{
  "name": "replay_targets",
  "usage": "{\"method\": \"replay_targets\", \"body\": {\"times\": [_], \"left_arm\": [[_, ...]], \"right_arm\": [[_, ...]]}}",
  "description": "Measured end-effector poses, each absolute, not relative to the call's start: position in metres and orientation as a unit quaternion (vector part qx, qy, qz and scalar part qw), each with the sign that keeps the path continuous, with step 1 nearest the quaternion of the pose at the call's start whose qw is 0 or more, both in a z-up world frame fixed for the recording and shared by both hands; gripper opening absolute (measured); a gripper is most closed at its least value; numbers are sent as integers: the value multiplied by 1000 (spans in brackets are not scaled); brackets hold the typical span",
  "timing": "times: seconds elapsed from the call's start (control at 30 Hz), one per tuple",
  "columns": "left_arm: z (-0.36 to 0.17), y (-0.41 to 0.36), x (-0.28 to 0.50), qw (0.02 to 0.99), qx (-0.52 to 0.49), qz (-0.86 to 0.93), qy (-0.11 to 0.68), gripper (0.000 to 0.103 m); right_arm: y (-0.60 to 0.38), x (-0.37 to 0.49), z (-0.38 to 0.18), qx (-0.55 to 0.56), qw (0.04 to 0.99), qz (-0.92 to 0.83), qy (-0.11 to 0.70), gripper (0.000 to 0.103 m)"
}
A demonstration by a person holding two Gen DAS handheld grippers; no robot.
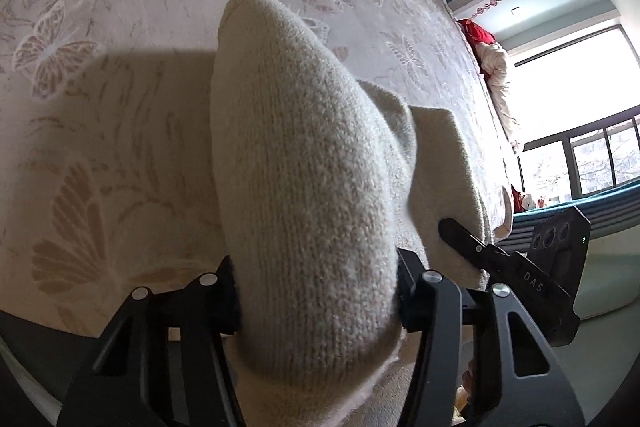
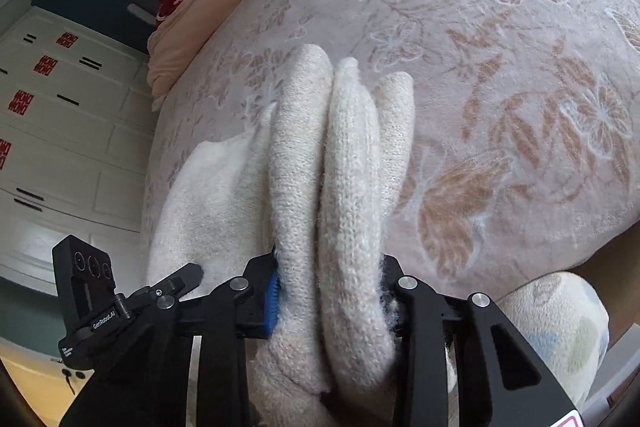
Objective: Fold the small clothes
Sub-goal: 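Lift the sweater end with both grippers and fold it over onto itself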
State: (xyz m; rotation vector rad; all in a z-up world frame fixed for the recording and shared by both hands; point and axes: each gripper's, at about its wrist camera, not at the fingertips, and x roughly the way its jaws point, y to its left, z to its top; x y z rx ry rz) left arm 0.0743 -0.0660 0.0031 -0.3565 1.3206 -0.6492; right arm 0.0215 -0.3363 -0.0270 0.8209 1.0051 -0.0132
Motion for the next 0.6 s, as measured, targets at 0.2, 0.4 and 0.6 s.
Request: {"method": "replay_targets", "body": {"times": [0.2,0.4,0.6], "left_arm": [[73,-51,40,744,-134,-337,561,51],[174,-18,10,788,-126,-387,462,52],[303,27,-21,848,-103,-430,293,53]], "right_arm": [[-300,-15,42,350,827,19,440,33],[-268,-49,155,295,892,66,336,33],[-234,-79,281,230,949,123,178,33]]}}
